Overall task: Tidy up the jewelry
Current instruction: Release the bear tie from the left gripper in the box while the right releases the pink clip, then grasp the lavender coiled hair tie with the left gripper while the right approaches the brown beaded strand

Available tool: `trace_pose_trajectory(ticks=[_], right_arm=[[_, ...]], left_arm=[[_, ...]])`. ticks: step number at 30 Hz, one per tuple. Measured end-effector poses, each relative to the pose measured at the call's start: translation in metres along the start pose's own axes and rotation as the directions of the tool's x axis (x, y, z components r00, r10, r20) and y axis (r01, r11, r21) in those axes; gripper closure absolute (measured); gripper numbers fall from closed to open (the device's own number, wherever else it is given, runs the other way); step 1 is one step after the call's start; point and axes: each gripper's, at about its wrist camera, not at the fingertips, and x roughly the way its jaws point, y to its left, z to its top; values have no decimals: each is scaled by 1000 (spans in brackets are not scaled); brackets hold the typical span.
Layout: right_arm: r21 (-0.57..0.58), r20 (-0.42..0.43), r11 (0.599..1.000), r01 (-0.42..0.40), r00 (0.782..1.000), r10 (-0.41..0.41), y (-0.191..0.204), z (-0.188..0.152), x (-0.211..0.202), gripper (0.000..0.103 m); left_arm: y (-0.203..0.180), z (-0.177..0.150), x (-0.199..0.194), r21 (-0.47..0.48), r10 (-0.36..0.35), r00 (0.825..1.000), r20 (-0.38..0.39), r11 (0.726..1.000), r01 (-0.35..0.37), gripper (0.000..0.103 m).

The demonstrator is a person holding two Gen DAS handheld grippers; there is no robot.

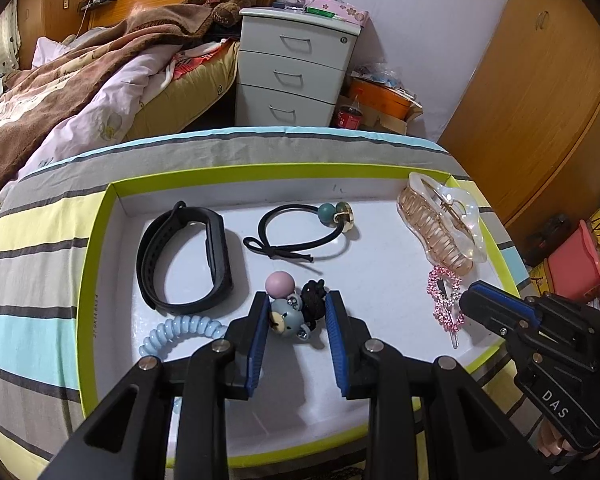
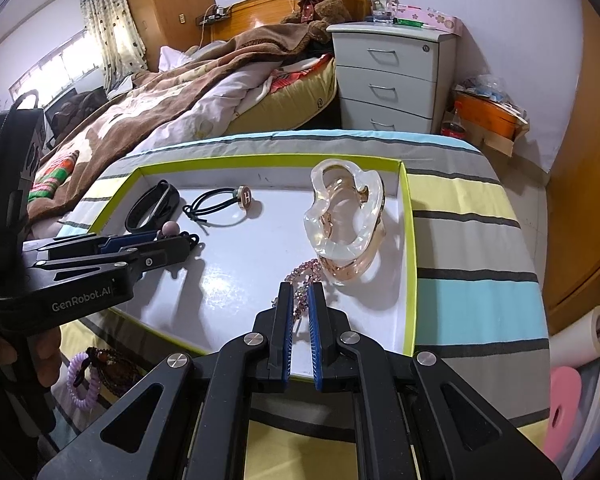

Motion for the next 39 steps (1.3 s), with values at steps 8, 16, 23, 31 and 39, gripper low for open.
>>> trace_pose_trajectory(ticks=[8, 16, 23, 31, 39], right_arm=[[11, 0, 1000, -1, 1000, 1, -2, 0, 0, 95], [14, 10, 1000, 9, 1000, -9, 0, 0, -4, 93], [17, 22, 1000, 13, 1000, -13, 3, -2, -11, 88], [37, 49, 999, 1, 999, -3, 5, -4, -23, 79], [38, 75, 999, -2, 997, -1, 12, -7, -37, 79]], left_arm=[[-1, -1, 0, 0, 2, 1000, -1, 1000, -2, 72], [0, -2, -2, 1, 4, 1000, -2, 1000, -4, 65], [1, -3, -9, 0, 3, 1000, 12, 1000, -3, 61], [-3, -8, -26, 14, 2, 999, 36, 1000, -2, 57], [-3, -17, -51, 16, 2, 997, 73, 1000, -3, 56]])
